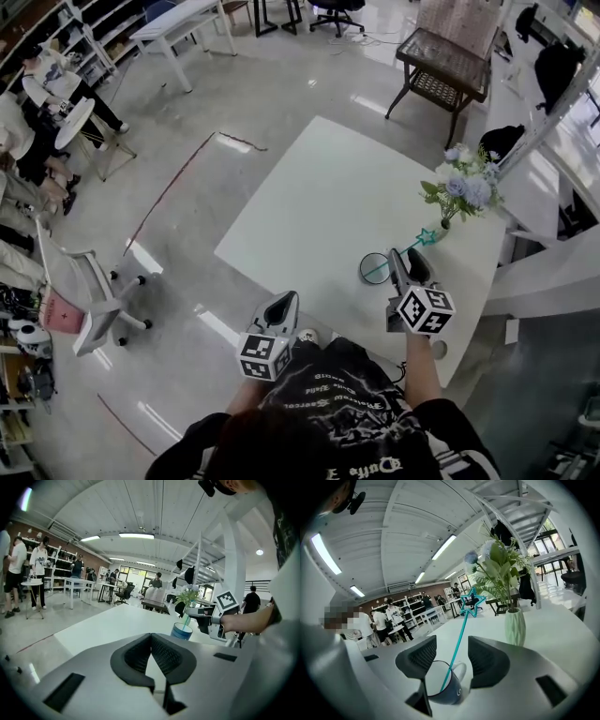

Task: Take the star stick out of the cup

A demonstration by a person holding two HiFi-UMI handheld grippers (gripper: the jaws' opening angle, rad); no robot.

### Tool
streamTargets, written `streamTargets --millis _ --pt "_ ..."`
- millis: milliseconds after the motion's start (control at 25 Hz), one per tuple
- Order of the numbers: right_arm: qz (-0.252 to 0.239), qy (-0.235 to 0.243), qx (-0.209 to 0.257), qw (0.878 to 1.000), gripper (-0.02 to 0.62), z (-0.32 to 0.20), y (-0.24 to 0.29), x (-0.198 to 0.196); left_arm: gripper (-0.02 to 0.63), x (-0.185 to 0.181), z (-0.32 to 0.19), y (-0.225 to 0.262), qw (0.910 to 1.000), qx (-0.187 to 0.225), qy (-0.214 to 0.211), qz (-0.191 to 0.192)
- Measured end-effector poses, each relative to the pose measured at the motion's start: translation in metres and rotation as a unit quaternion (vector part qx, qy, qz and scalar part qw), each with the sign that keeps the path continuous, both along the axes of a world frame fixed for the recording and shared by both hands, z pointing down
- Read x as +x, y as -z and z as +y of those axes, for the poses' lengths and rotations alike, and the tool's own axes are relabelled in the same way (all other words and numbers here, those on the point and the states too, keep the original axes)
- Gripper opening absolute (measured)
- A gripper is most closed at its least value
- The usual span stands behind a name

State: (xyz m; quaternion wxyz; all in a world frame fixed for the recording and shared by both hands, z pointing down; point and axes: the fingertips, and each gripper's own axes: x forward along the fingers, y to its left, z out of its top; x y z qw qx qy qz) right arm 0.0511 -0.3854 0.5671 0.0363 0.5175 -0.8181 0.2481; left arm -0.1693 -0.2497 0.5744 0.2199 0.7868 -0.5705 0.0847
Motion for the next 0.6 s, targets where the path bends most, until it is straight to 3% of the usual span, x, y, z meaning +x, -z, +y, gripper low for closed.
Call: streamTargets --millis 360,600 --pt "-0.023 -0.004 -0.009 1.0 0.118 -0.006 -0.004 0.0 0.02 -0.011 0.008 0.003 0.9992 0.003 0.041 0.001" --pt "-0.036 -0.004 -0.015 0.999 0.053 -0.01 -0.008 0.003 0.02 -0.002 0.006 0.001 0.9994 0.004 0.034 -0.005"
